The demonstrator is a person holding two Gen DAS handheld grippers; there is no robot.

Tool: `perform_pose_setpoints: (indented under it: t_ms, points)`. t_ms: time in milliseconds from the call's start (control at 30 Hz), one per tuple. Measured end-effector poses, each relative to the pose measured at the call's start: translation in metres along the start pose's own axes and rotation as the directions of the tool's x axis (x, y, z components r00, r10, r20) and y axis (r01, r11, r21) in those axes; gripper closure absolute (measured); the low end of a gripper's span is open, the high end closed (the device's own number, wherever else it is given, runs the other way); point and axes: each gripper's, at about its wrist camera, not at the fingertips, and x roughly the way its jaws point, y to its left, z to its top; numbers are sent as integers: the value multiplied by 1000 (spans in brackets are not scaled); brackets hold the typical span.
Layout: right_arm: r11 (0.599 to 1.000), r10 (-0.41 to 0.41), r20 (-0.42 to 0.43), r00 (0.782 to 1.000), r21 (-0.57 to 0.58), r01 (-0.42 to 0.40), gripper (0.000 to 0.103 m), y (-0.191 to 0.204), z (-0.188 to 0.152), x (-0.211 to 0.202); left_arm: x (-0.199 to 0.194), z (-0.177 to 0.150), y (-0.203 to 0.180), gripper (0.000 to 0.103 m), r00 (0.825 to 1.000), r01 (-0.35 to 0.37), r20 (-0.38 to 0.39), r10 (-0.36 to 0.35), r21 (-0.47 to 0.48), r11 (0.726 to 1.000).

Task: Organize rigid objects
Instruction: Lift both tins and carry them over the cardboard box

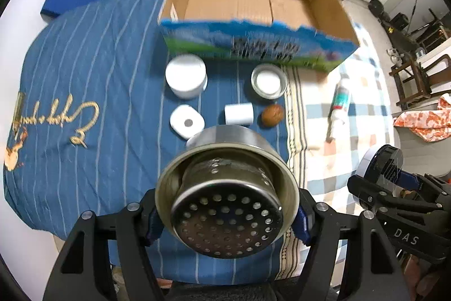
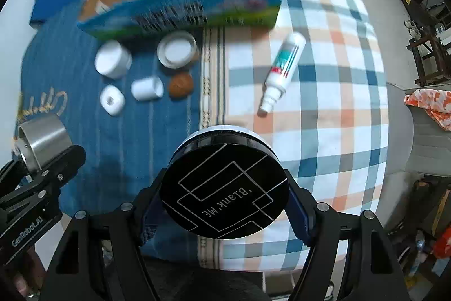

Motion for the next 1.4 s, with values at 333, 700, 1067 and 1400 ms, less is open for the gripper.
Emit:
perform_pose_setpoints:
  t_ms: [333, 700, 1067, 1400]
  points:
    - [996, 79, 125, 989, 32, -84, 26, 16, 20, -65, -58, 42, 7, 34, 991, 52, 125, -58, 47, 998]
    - [990, 126, 217, 968, 42, -138, 26, 5, 96, -100, -75, 128, 4, 34, 975, 45, 214, -53, 41, 998]
    - [994, 110, 213, 971, -6, -111, 26, -12, 215, -81, -34, 219, -19, 34, 986, 49, 162, -50, 13, 999]
    - [996, 83, 108, 991, -43, -79, 26, -15, 314, -2, 46, 302, -29, 34, 996, 86, 9, -86, -8, 996]
